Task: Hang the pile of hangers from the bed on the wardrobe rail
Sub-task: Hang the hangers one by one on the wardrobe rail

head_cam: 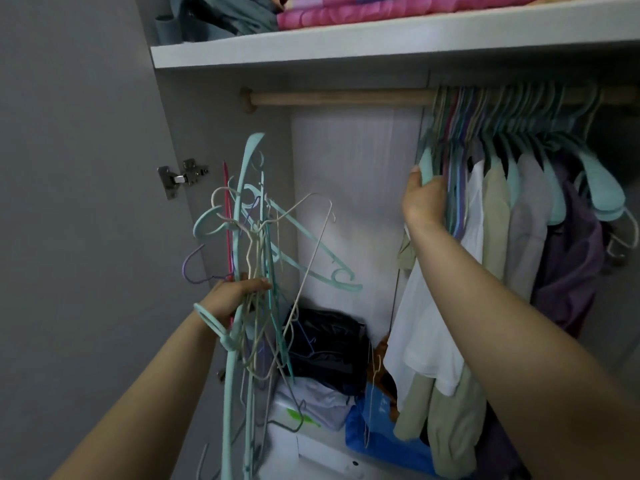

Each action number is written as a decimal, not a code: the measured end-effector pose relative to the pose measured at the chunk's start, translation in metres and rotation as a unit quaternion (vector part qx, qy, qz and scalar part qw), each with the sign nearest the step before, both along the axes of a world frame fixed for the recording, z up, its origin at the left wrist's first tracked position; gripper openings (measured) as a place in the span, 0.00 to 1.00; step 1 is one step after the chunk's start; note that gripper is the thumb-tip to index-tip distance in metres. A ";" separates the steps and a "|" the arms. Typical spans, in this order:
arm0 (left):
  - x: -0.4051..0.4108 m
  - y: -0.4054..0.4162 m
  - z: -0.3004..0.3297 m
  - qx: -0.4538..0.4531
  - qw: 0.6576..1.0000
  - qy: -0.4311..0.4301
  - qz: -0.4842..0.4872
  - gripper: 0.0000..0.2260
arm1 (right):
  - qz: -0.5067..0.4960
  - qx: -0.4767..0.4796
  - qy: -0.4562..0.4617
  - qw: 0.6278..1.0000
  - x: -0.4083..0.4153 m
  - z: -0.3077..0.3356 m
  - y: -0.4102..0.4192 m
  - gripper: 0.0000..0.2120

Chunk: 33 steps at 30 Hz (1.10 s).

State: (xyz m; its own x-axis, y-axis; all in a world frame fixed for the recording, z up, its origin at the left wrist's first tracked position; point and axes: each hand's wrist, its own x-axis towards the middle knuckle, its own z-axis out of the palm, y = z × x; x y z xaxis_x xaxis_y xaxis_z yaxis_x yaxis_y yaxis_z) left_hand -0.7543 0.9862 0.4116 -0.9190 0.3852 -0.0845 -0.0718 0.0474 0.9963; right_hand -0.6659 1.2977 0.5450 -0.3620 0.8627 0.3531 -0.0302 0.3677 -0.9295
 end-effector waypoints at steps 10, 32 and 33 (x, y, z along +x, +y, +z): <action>0.021 -0.051 0.007 -0.035 0.997 0.042 -0.045 0.11 | 0.109 0.004 0.018 0.994 0.066 -0.212 -0.092 0.07; 0.091 -0.137 0.048 -0.095 0.971 0.068 -0.208 0.16 | 0.365 0.160 -0.317 0.861 -0.068 -0.262 -0.150 0.08; 0.091 -0.138 0.047 -0.094 0.971 0.068 -0.208 0.16 | 0.341 0.189 -0.306 0.868 -0.062 -0.262 -0.152 0.07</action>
